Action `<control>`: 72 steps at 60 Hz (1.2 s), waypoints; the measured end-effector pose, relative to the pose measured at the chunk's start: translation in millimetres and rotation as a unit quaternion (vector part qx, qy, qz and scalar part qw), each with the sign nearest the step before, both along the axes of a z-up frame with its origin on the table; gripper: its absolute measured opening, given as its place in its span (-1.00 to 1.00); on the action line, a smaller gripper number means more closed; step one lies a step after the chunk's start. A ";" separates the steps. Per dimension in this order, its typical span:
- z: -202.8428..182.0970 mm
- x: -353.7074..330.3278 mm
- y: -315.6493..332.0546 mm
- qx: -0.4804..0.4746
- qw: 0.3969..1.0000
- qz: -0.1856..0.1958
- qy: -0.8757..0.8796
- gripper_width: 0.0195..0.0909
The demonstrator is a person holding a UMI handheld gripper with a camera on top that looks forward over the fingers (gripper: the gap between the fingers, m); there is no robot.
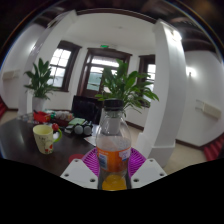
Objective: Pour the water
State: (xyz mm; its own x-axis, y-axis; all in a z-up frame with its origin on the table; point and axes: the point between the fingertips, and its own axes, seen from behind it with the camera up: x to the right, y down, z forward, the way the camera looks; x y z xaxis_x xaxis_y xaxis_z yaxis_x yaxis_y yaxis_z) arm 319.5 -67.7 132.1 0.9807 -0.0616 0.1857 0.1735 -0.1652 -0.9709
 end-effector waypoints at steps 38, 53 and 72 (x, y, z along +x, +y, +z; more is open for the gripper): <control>22.2 -132.3 108.1 -0.066 0.740 0.120 -0.659 -0.65; 28.6 -155.0 126.4 -0.039 0.579 0.125 -0.805 -0.65; 38.3 -161.0 130.8 -0.031 0.550 0.111 -0.827 -0.64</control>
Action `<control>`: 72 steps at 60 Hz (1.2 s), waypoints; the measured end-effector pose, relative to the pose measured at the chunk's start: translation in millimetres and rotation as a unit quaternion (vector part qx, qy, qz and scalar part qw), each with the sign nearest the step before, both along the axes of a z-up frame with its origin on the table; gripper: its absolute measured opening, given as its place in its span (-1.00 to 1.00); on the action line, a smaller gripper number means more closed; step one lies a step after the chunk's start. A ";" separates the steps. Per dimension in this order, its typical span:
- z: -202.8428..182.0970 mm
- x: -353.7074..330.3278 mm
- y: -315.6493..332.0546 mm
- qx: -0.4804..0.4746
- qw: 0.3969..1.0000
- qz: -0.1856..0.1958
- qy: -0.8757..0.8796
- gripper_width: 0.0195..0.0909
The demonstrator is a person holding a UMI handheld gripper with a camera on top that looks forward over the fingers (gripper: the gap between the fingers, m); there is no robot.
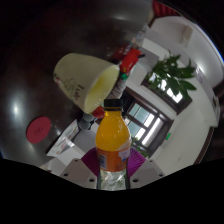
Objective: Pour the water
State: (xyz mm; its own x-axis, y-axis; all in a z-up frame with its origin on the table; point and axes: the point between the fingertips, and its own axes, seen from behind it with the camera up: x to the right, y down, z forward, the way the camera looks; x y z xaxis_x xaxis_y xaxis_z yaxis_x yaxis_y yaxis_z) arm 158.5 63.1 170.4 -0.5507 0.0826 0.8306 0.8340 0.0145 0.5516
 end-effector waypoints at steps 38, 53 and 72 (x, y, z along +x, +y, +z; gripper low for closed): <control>11.9 45.6 -16.3 -0.105 0.569 -0.053 0.814 -0.64; -25.5 50.9 -9.0 -0.115 0.469 -0.035 0.875 -0.64; -39.3 41.9 -13.8 -0.106 0.481 -0.031 0.870 -0.42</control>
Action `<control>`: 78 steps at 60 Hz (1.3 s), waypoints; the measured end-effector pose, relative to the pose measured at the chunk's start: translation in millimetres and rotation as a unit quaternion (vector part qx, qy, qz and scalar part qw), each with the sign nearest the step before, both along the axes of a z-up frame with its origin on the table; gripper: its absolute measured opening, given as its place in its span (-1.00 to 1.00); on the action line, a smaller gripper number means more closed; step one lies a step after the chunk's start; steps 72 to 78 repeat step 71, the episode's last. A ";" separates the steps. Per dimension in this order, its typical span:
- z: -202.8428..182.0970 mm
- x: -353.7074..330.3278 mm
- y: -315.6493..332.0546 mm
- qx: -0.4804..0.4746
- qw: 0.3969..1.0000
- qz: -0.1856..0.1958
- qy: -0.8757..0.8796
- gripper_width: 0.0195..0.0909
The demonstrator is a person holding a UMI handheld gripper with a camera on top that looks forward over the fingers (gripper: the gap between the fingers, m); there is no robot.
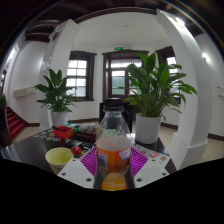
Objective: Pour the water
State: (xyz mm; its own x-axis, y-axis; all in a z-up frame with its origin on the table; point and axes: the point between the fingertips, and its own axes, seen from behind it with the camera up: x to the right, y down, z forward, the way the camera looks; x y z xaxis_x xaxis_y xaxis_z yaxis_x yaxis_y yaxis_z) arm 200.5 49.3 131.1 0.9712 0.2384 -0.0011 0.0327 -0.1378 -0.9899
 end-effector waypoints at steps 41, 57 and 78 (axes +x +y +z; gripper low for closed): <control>6.4 3.4 -157.8 -0.043 0.992 -0.122 -0.014 0.83; 38.7 -37.8 -186.3 -0.029 0.993 -0.110 -0.007 0.84; 46.6 -56.5 -195.1 -0.026 0.995 -0.098 -0.003 0.83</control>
